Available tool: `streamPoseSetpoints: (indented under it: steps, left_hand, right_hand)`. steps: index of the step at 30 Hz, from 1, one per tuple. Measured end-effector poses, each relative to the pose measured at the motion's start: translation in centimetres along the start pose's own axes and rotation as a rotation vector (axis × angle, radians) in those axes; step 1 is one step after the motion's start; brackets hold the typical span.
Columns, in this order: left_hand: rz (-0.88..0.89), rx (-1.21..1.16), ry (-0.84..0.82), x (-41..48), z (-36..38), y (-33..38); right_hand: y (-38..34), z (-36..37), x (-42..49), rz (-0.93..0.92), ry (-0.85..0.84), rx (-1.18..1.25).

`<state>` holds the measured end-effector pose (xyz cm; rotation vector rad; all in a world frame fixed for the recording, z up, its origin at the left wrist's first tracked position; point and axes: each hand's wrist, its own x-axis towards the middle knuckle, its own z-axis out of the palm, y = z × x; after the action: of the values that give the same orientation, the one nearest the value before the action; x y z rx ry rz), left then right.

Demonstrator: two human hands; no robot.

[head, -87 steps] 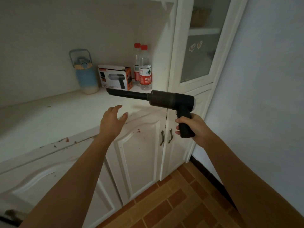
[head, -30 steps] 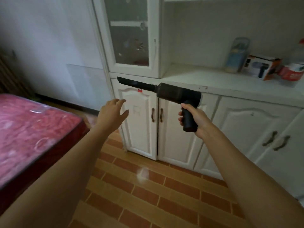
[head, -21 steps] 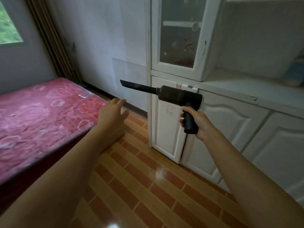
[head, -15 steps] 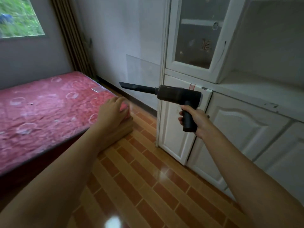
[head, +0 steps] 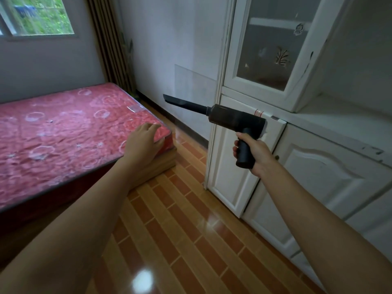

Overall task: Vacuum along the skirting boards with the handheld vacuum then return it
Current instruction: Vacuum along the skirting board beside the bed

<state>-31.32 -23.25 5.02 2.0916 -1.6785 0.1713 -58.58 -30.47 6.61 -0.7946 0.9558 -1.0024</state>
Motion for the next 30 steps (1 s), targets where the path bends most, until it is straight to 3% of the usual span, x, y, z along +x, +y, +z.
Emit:
streamPoseSetpoints:
  steps: [12, 30]
  left_hand:
    - [-0.003, -0.007, -0.031, 6.3, 4.2, -2.0]
    - [0.102, -0.039, -0.053, 27.6, 8.7, -14.0]
  right_hand:
    - [0.1, 1.3, 7.4, 0.061, 0.024, -0.024]
    - [0.0, 14.9, 26.5, 0.024, 0.037, -0.002]
